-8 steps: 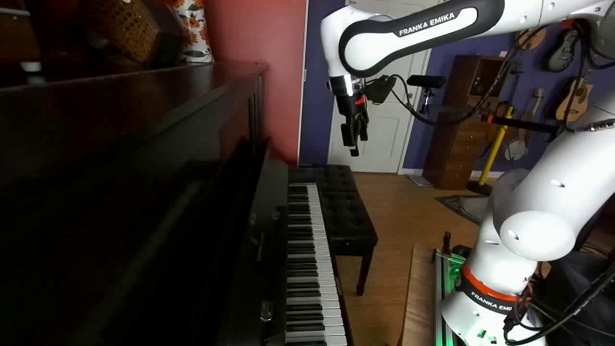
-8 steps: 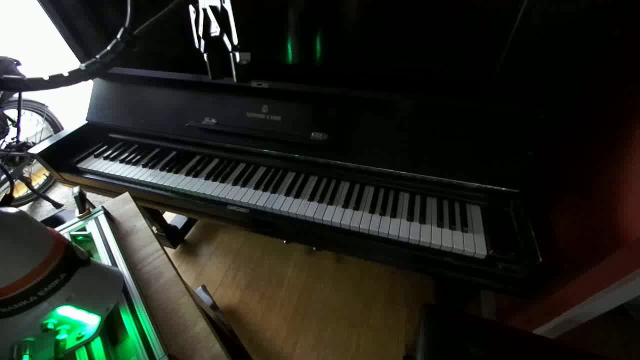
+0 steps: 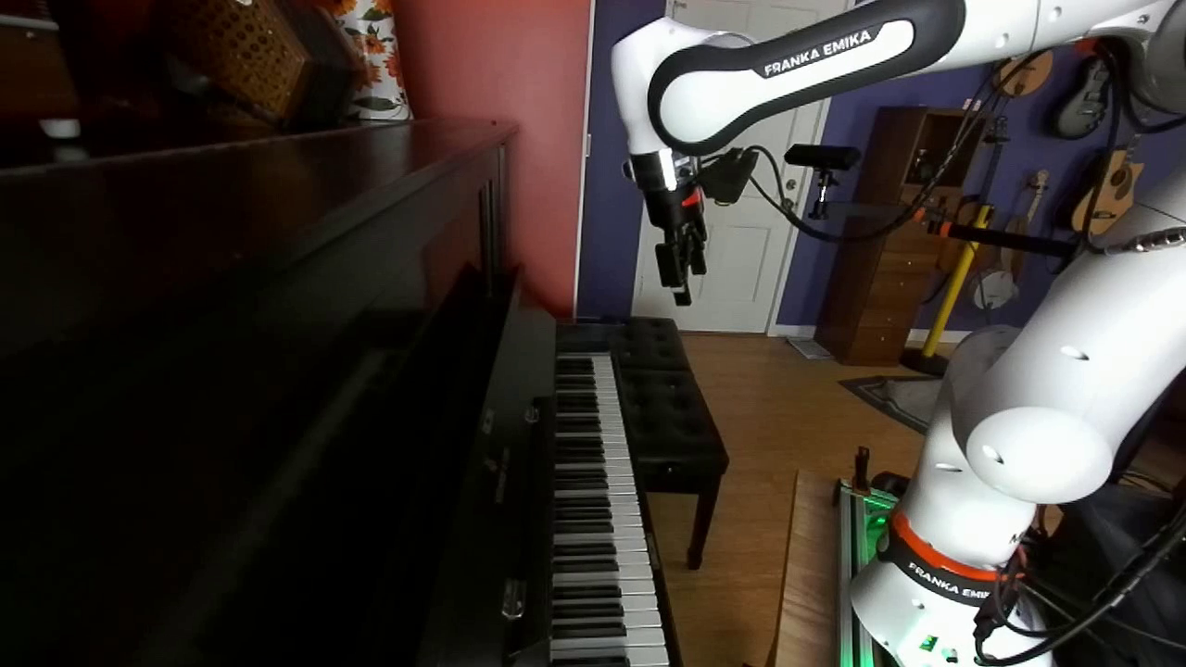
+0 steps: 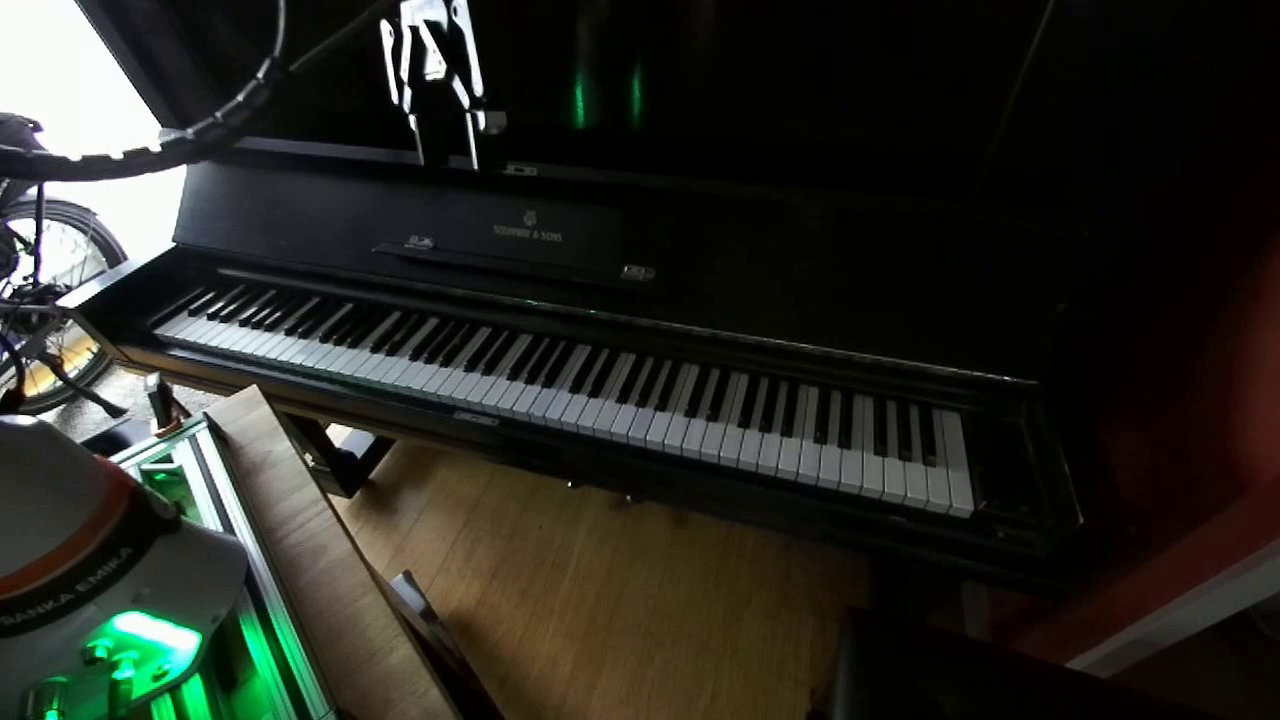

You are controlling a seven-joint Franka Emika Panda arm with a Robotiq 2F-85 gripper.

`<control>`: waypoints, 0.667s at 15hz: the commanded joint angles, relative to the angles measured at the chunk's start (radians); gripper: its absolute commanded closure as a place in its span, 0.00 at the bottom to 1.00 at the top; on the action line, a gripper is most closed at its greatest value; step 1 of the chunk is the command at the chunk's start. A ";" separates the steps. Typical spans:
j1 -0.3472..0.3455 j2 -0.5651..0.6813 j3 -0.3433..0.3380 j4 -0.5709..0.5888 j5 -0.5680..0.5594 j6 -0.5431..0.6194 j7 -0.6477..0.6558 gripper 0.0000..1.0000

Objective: Push the black key on the piano

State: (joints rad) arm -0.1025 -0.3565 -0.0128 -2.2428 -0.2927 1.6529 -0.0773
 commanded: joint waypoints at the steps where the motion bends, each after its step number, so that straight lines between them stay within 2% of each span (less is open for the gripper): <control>1: 0.016 0.149 -0.032 0.052 -0.056 0.012 -0.082 0.00; 3: 0.006 0.220 -0.054 0.071 -0.088 0.067 -0.138 0.00; 6: -0.018 0.326 -0.103 0.088 -0.113 0.209 -0.226 0.00; 10: -0.066 0.464 -0.158 0.122 -0.054 0.403 -0.302 0.00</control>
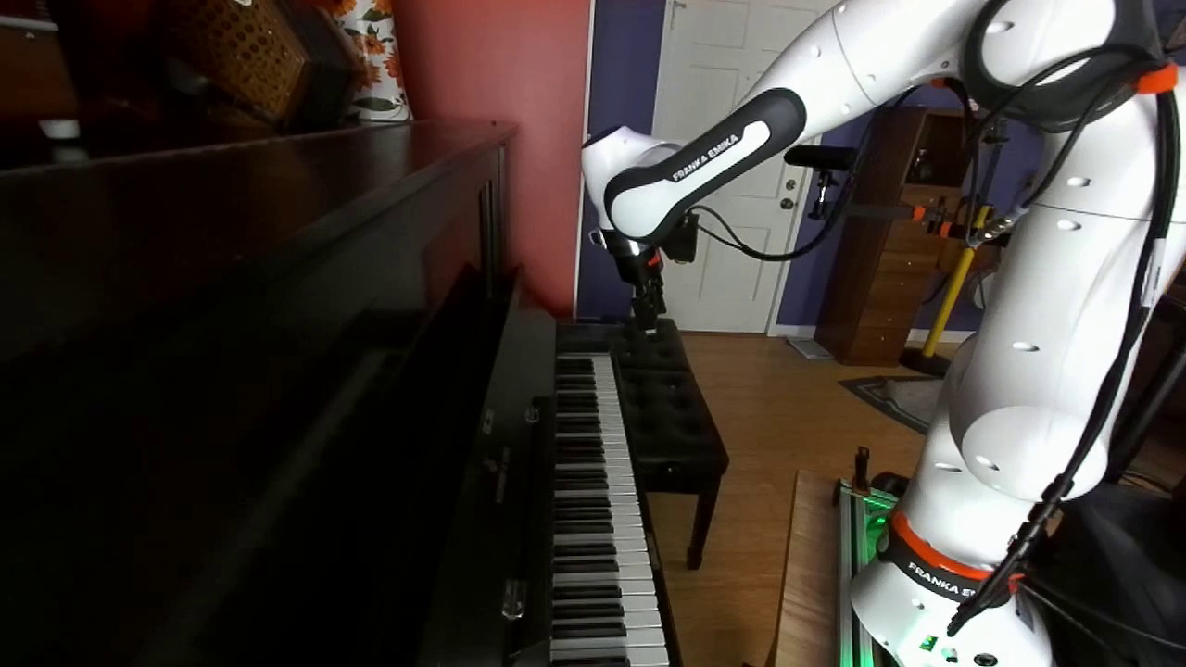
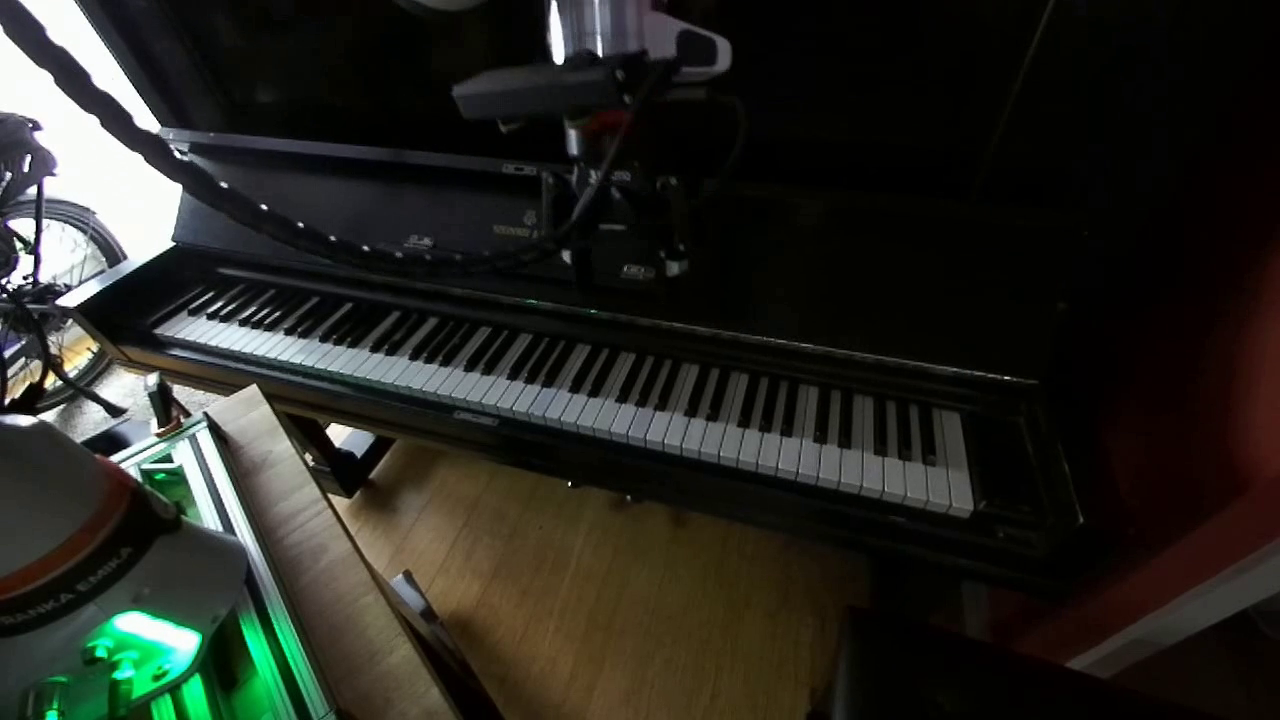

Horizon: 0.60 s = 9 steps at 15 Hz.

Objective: Push the black key on the piano

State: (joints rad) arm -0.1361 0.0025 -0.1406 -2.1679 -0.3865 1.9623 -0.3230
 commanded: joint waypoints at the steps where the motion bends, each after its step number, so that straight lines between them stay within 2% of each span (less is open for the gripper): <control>1: -0.014 0.032 -0.011 0.008 0.008 0.043 -0.016 0.00; 3: -0.023 0.062 -0.018 0.017 0.008 0.058 -0.020 0.00; 7: -0.015 0.045 -0.010 0.018 0.008 0.055 -0.019 0.00; 9: -0.020 0.108 -0.015 0.054 0.014 0.064 -0.013 0.00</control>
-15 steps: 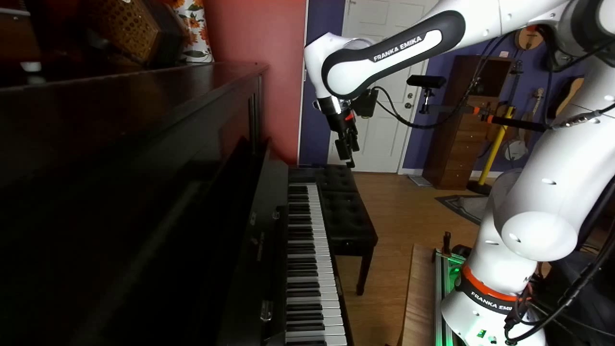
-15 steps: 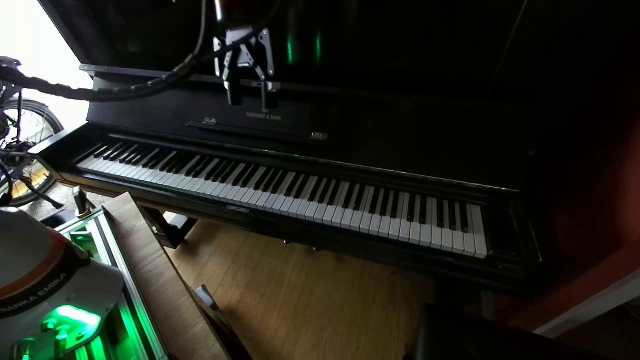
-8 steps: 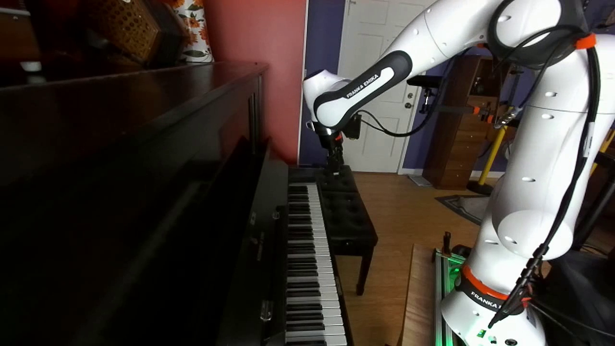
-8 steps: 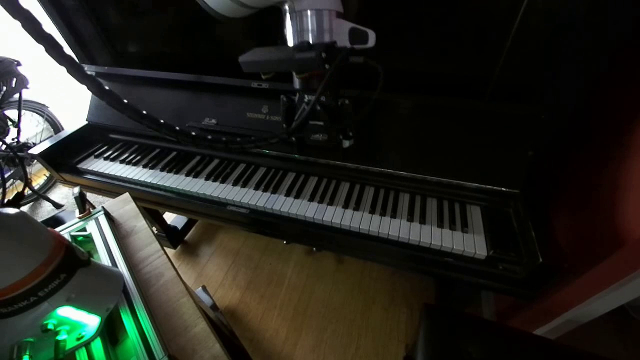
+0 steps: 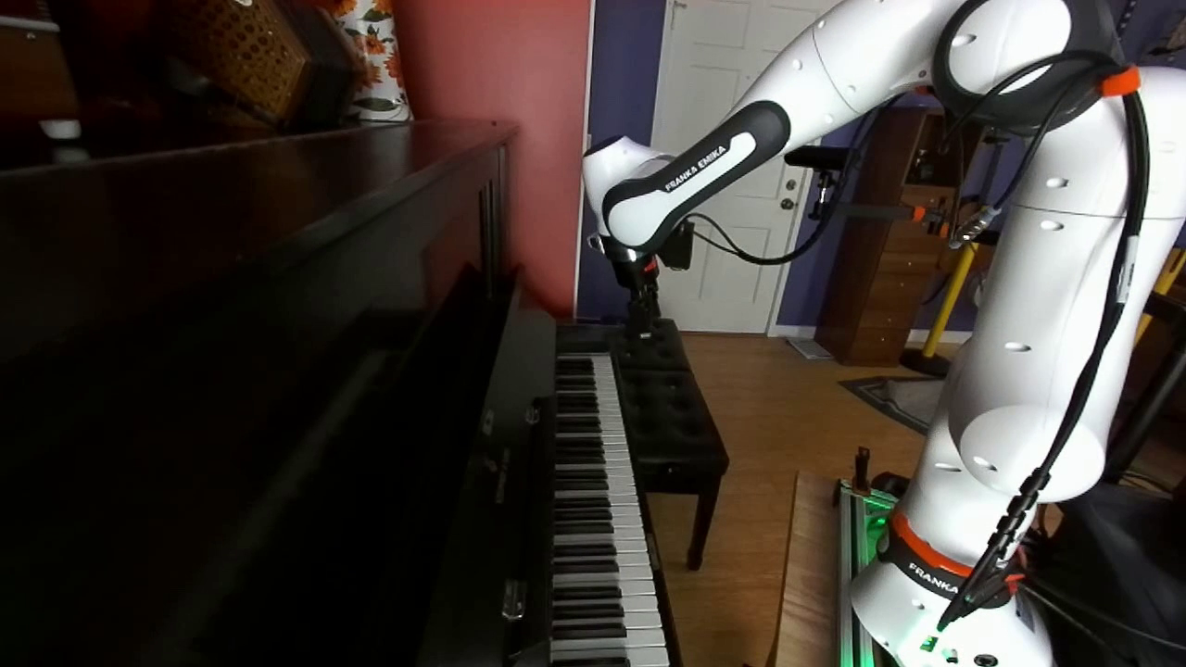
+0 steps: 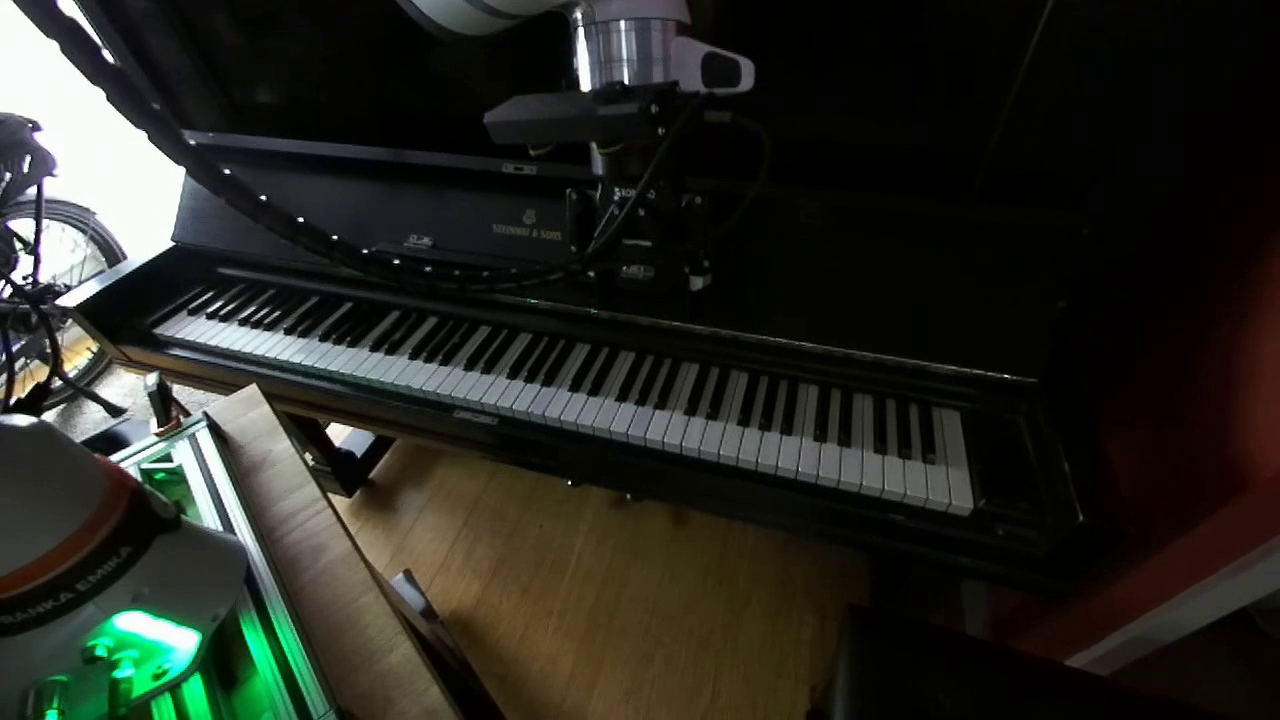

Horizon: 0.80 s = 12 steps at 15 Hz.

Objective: Push the black key on the piano

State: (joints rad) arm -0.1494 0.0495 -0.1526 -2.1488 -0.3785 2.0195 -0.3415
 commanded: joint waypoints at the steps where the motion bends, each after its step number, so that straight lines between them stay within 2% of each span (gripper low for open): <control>1: -0.016 0.102 -0.006 0.057 0.045 0.028 -0.019 0.00; 4: -0.035 0.195 -0.006 0.104 0.104 0.075 -0.043 0.00; 10: -0.095 0.373 0.010 0.203 0.201 0.256 -0.103 0.00; 11: -0.073 0.313 0.004 0.154 0.163 0.224 -0.070 0.00; 12: -0.077 0.332 0.004 0.165 0.164 0.231 -0.071 0.00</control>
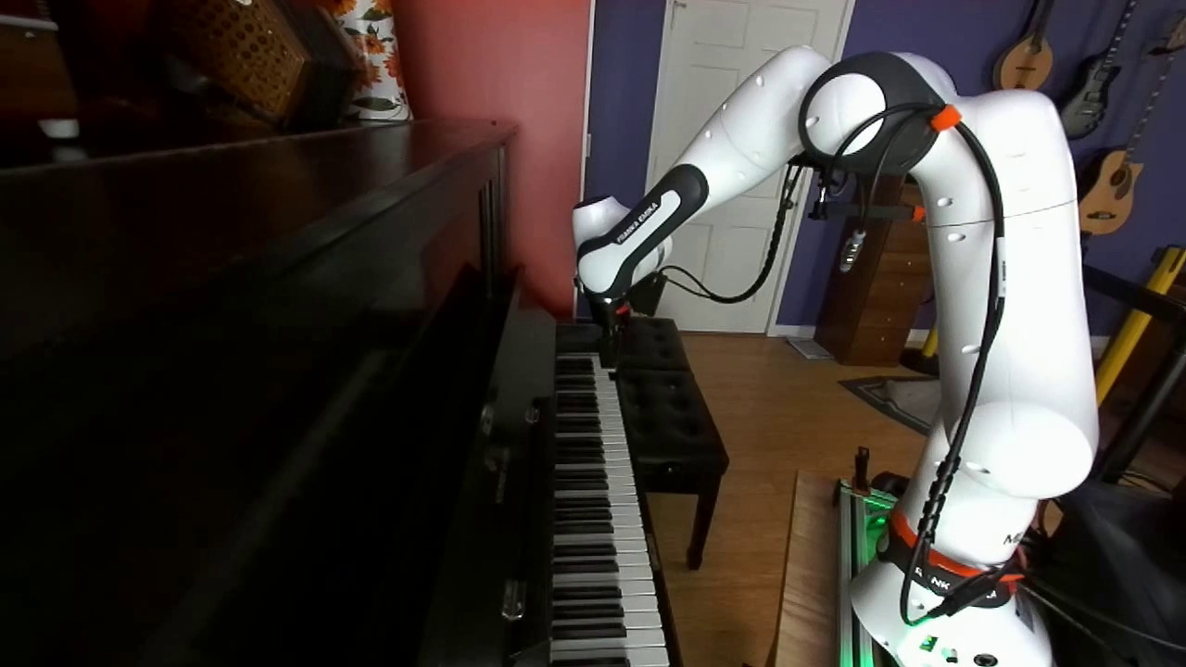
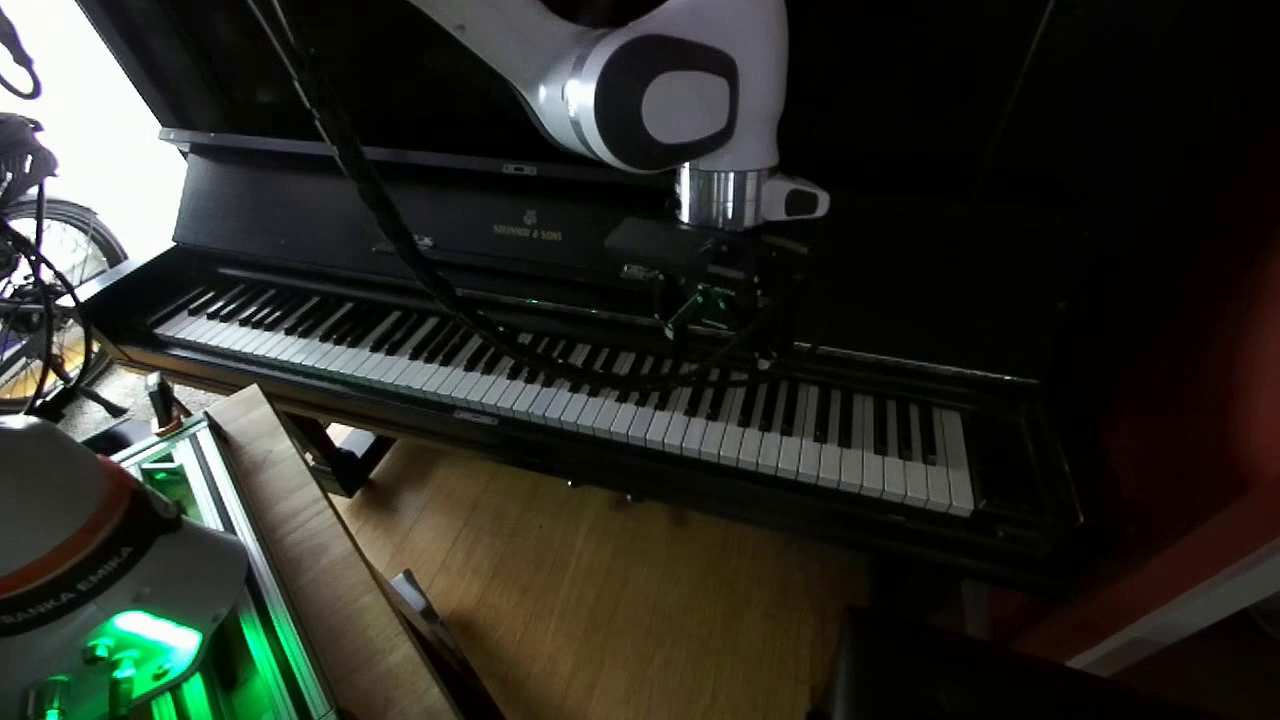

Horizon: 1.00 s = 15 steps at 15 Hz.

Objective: Push the black key on the piano

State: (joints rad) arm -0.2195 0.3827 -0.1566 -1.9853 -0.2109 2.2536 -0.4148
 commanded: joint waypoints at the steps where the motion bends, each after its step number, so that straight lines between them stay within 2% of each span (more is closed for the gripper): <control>1: -0.008 0.003 0.008 0.003 -0.004 -0.003 0.002 0.00; 5: -0.005 -0.008 0.010 0.003 -0.003 -0.003 0.002 0.00; 6: 0.014 0.014 -0.009 0.016 -0.058 -0.011 0.039 0.00; 12: -0.006 0.127 0.007 0.090 -0.041 0.004 0.024 0.00; 13: -0.016 0.144 0.015 0.103 -0.026 0.011 0.007 0.25; 14: -0.017 0.158 0.014 0.113 -0.028 0.020 0.011 0.27; 15: -0.025 0.176 0.019 0.129 -0.017 0.026 0.005 0.34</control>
State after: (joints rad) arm -0.2189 0.4974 -0.1536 -1.9098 -0.2440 2.2558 -0.3999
